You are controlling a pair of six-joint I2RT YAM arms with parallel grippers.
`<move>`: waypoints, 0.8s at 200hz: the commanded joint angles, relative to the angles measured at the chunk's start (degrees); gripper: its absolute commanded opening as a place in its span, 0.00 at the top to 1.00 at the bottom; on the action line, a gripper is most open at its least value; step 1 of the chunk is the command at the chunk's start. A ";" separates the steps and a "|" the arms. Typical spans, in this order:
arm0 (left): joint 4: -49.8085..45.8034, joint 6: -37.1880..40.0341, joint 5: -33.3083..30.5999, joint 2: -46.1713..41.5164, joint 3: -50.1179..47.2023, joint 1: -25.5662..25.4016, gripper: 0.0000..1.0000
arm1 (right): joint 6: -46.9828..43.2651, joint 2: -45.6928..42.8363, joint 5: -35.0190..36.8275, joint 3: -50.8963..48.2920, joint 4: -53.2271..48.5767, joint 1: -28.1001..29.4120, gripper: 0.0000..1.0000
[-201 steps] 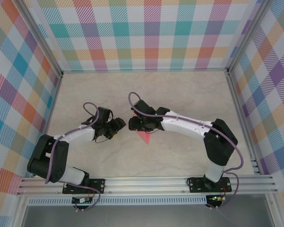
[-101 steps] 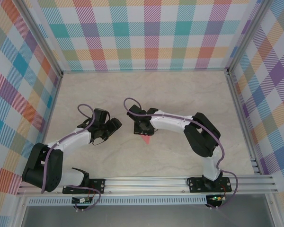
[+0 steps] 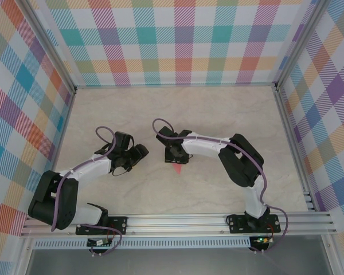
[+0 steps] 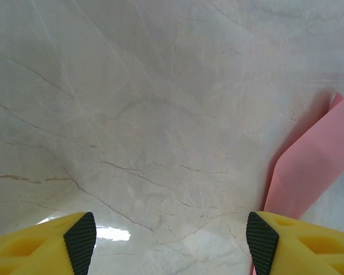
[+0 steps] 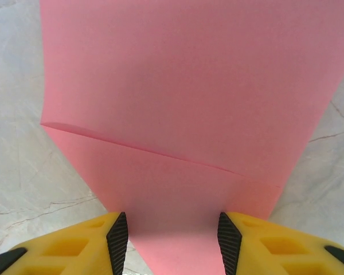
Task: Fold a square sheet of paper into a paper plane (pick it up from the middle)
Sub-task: Fold the wing for the fifth time at the center of the table.
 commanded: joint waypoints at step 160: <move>15.18 3.14 16.87 16.66 12.56 -7.48 0.68 | -31.36 -14.33 -29.38 -25.36 15.61 -8.40 0.64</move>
